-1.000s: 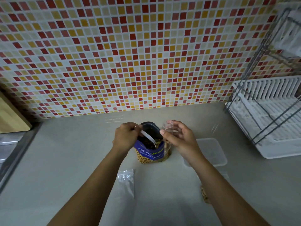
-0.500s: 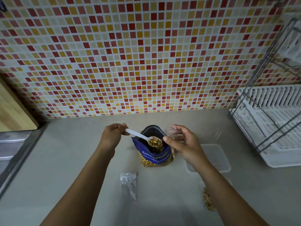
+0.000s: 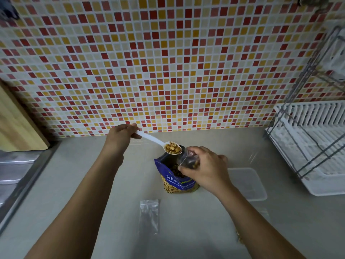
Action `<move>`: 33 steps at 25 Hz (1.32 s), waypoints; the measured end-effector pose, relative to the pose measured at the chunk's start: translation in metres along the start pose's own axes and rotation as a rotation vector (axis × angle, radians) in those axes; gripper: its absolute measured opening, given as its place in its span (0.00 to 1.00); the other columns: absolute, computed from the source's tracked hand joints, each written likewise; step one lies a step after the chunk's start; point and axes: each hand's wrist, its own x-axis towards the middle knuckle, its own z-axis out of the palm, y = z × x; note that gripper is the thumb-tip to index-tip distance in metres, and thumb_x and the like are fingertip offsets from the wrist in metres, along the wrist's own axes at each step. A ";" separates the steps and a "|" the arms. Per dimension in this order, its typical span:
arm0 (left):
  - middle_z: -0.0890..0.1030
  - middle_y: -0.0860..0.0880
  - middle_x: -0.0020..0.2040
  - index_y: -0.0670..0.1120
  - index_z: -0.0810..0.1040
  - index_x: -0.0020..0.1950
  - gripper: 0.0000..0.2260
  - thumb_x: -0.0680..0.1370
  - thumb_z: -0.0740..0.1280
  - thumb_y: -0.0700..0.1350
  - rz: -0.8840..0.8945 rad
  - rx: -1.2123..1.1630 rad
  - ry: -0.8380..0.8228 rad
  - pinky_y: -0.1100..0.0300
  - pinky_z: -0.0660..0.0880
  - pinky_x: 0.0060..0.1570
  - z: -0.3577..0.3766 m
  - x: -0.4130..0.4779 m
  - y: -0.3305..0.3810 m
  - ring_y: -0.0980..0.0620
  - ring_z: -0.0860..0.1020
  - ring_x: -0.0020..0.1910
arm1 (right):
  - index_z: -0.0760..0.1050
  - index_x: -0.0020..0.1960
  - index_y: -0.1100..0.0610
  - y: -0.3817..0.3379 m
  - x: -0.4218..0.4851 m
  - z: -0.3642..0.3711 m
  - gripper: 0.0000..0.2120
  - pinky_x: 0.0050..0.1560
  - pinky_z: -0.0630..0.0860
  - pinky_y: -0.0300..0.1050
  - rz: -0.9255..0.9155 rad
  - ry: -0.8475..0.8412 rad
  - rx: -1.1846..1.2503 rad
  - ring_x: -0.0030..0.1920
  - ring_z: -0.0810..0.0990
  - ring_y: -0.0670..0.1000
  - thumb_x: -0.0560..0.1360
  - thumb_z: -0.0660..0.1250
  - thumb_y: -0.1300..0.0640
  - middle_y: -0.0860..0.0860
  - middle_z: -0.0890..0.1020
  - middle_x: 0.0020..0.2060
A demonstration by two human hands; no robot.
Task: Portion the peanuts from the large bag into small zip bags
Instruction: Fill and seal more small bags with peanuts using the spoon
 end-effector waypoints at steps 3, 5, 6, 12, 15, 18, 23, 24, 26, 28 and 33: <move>0.79 0.50 0.48 0.48 0.76 0.38 0.10 0.79 0.62 0.45 0.083 0.102 -0.018 0.55 0.66 0.50 0.010 -0.001 0.007 0.50 0.74 0.50 | 0.72 0.58 0.43 -0.004 0.002 -0.001 0.24 0.51 0.59 0.46 0.021 -0.004 0.037 0.53 0.75 0.44 0.66 0.69 0.37 0.39 0.78 0.53; 0.78 0.52 0.44 0.45 0.78 0.42 0.09 0.80 0.61 0.45 0.170 0.166 -0.037 0.62 0.69 0.42 0.017 -0.003 0.012 0.53 0.75 0.44 | 0.72 0.59 0.43 -0.005 0.002 -0.002 0.23 0.51 0.59 0.46 0.017 0.008 0.045 0.53 0.75 0.44 0.66 0.69 0.37 0.40 0.79 0.54; 0.78 0.52 0.44 0.45 0.78 0.44 0.09 0.80 0.61 0.45 0.230 0.214 -0.061 0.65 0.69 0.39 0.021 -0.006 0.015 0.56 0.75 0.42 | 0.72 0.59 0.44 -0.005 0.001 -0.002 0.24 0.51 0.59 0.46 0.019 0.010 0.050 0.54 0.75 0.45 0.66 0.69 0.38 0.40 0.78 0.54; 0.80 0.52 0.40 0.46 0.82 0.43 0.14 0.78 0.61 0.53 0.903 0.650 -0.118 0.52 0.76 0.44 0.026 -0.025 0.033 0.50 0.78 0.42 | 0.75 0.59 0.48 -0.004 0.002 0.001 0.26 0.56 0.72 0.50 0.028 0.053 0.173 0.52 0.78 0.48 0.64 0.72 0.40 0.44 0.80 0.52; 0.80 0.52 0.40 0.45 0.82 0.46 0.12 0.78 0.62 0.51 0.876 0.476 0.076 0.53 0.77 0.41 0.016 -0.023 0.043 0.51 0.78 0.40 | 0.75 0.60 0.50 -0.002 0.002 -0.001 0.27 0.53 0.77 0.50 0.034 0.053 0.214 0.50 0.79 0.48 0.65 0.73 0.40 0.45 0.80 0.52; 0.81 0.48 0.44 0.42 0.81 0.50 0.12 0.79 0.62 0.48 0.611 0.329 0.173 0.61 0.74 0.36 0.009 -0.018 0.036 0.53 0.77 0.35 | 0.75 0.59 0.50 0.002 -0.001 -0.004 0.28 0.50 0.78 0.49 0.043 0.046 0.244 0.49 0.80 0.48 0.64 0.72 0.39 0.45 0.81 0.51; 0.82 0.49 0.52 0.49 0.81 0.51 0.08 0.78 0.64 0.48 0.460 0.721 -0.188 0.50 0.77 0.50 0.037 -0.021 -0.025 0.48 0.78 0.46 | 0.75 0.51 0.51 0.003 -0.007 -0.015 0.23 0.42 0.80 0.46 0.088 0.115 0.320 0.41 0.81 0.46 0.63 0.73 0.38 0.44 0.81 0.43; 0.80 0.48 0.56 0.51 0.79 0.53 0.08 0.76 0.66 0.48 0.433 0.753 -0.224 0.48 0.77 0.53 0.042 -0.025 -0.034 0.49 0.77 0.51 | 0.75 0.51 0.51 0.003 -0.007 -0.020 0.23 0.43 0.81 0.46 0.093 0.121 0.340 0.42 0.81 0.46 0.64 0.73 0.38 0.44 0.81 0.43; 0.73 0.46 0.62 0.49 0.74 0.63 0.18 0.74 0.69 0.45 0.457 0.658 -0.128 0.51 0.74 0.58 0.047 -0.036 -0.041 0.48 0.73 0.59 | 0.75 0.52 0.51 0.004 -0.008 -0.029 0.23 0.43 0.80 0.46 0.092 0.146 0.379 0.42 0.81 0.47 0.64 0.72 0.38 0.45 0.81 0.43; 0.74 0.47 0.62 0.47 0.73 0.64 0.19 0.74 0.68 0.39 0.584 0.511 -0.061 0.62 0.71 0.56 0.047 -0.052 -0.038 0.51 0.73 0.60 | 0.74 0.52 0.52 0.004 -0.008 -0.038 0.23 0.42 0.79 0.42 0.078 0.187 0.411 0.42 0.81 0.46 0.65 0.72 0.38 0.46 0.81 0.43; 0.83 0.52 0.53 0.47 0.76 0.62 0.18 0.73 0.68 0.37 0.482 0.270 -0.552 0.61 0.78 0.54 0.055 -0.088 -0.033 0.57 0.81 0.51 | 0.75 0.52 0.52 -0.005 -0.001 -0.051 0.26 0.44 0.80 0.44 0.071 0.223 0.523 0.43 0.81 0.45 0.62 0.72 0.36 0.45 0.82 0.43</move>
